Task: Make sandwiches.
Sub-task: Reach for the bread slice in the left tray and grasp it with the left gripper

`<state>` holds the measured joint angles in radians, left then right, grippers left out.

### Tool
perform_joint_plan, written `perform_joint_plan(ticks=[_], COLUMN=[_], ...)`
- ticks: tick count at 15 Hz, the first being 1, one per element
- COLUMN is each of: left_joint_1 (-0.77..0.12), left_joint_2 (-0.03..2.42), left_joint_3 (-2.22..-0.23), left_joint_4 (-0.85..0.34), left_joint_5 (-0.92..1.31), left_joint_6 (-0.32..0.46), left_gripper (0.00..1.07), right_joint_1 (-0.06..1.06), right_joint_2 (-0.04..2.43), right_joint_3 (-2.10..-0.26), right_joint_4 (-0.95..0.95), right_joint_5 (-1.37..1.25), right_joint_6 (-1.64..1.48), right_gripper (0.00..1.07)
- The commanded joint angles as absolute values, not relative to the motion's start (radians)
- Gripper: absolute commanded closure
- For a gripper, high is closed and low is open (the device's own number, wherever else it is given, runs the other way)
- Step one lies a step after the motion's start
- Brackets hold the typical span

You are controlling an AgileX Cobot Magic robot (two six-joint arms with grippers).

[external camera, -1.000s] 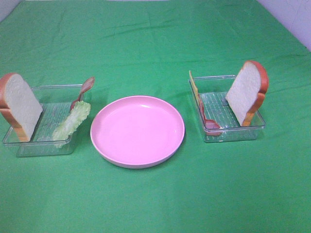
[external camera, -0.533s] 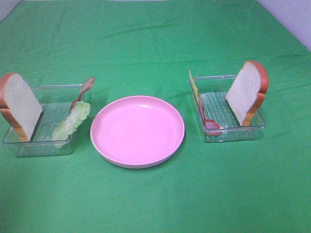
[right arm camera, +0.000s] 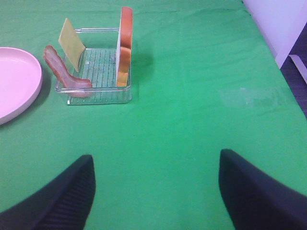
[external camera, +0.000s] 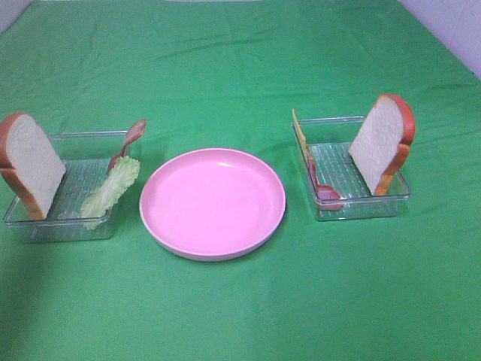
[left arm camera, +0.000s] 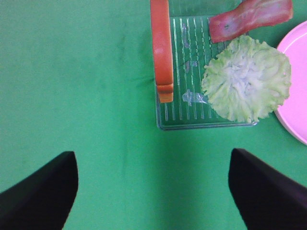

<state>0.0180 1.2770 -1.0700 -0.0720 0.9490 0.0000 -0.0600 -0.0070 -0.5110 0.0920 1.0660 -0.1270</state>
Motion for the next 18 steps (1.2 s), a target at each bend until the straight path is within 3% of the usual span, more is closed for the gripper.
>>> perform_joint_plan(ticks=[1,4,12,16,18], left_joint_1=[0.017,0.008,-0.045,-0.045,-0.045], left_joint_2=[1.442,1.661,1.874,1.882,1.882], left_joint_3=[-1.145,-1.246,-1.289,-1.289,-1.289], left_joint_4=[-0.08,-0.098,-0.098,-0.099,-0.099], left_joint_5=[0.923,0.865,0.699,0.683,0.683], left_joint_6=[0.0,0.008,0.0,0.0,0.0], left_gripper=[0.26,0.26,0.29,0.53,0.78], right_joint_1=[-0.064,-0.064,-0.064,-0.064,-0.064], right_joint_2=[-0.02,-0.02,-0.02,-0.02,-0.02], right_joint_3=[-0.507,-0.507,-0.507,-0.507,-0.507], right_joint_4=[0.091,0.091,0.091,0.091,0.091], right_joint_5=[1.059,1.059,1.059,1.059,1.059], right_joint_6=[-0.137,-0.137,-0.137,-0.137,-0.137], right_gripper=[0.38,0.38,0.38,0.38,0.38])
